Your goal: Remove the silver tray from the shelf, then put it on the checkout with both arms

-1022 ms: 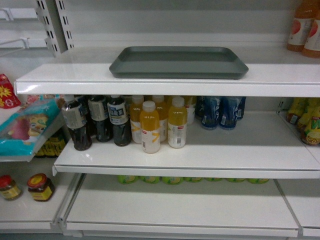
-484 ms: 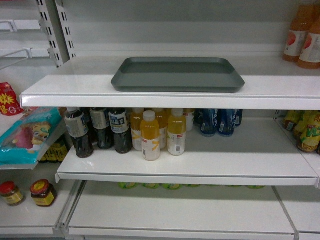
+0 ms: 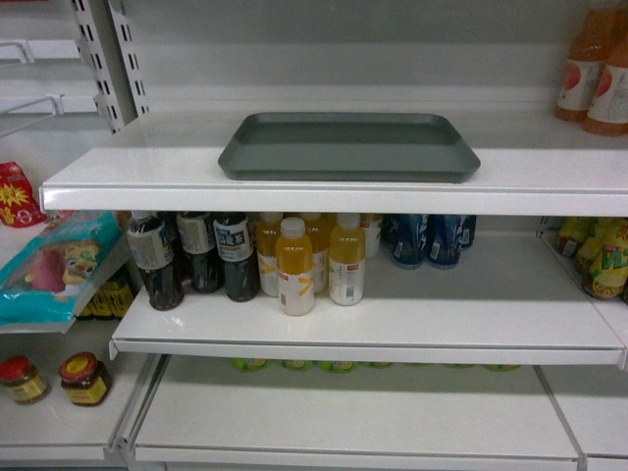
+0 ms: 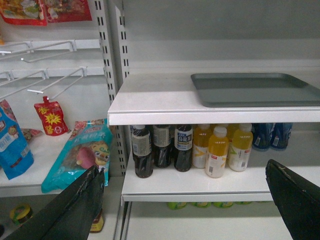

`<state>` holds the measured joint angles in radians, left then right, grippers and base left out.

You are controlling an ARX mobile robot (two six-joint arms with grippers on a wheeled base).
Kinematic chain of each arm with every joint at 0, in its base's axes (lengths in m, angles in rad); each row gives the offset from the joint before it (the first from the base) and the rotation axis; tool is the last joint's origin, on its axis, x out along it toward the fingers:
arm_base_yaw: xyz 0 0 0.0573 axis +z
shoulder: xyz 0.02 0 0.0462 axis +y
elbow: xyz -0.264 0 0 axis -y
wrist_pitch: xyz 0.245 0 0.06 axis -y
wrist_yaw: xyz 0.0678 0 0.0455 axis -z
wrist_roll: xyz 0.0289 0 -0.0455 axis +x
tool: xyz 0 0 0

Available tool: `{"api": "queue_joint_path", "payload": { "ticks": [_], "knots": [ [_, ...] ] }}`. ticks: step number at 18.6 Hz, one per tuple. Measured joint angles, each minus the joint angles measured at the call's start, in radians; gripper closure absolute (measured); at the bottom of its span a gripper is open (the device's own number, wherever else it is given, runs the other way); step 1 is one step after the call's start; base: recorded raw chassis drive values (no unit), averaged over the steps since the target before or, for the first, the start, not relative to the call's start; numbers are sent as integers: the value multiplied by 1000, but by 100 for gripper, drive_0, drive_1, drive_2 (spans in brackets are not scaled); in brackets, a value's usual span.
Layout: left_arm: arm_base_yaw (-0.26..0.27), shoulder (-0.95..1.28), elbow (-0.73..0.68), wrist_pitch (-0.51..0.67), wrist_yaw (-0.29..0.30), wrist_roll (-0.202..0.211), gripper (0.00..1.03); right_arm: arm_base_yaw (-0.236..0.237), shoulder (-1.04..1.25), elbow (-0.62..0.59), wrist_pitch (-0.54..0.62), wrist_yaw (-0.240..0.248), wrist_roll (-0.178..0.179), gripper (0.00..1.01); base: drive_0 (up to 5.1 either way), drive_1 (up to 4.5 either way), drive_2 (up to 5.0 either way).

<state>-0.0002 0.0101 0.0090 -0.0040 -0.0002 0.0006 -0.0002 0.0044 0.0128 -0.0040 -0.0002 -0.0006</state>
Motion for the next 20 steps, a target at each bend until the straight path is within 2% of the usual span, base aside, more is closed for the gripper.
{"api": "queue_joint_path", "payload": {
  "ticks": [18,20],
  "knots": [
    [0,0,0,-2,0,0,5,0,0,0,0,0,0,3,7,435,-421],
    [0,0,0,-3,-1,0,5,0,0,0,0,0,0,3,3,137,-131]
  ]
}}
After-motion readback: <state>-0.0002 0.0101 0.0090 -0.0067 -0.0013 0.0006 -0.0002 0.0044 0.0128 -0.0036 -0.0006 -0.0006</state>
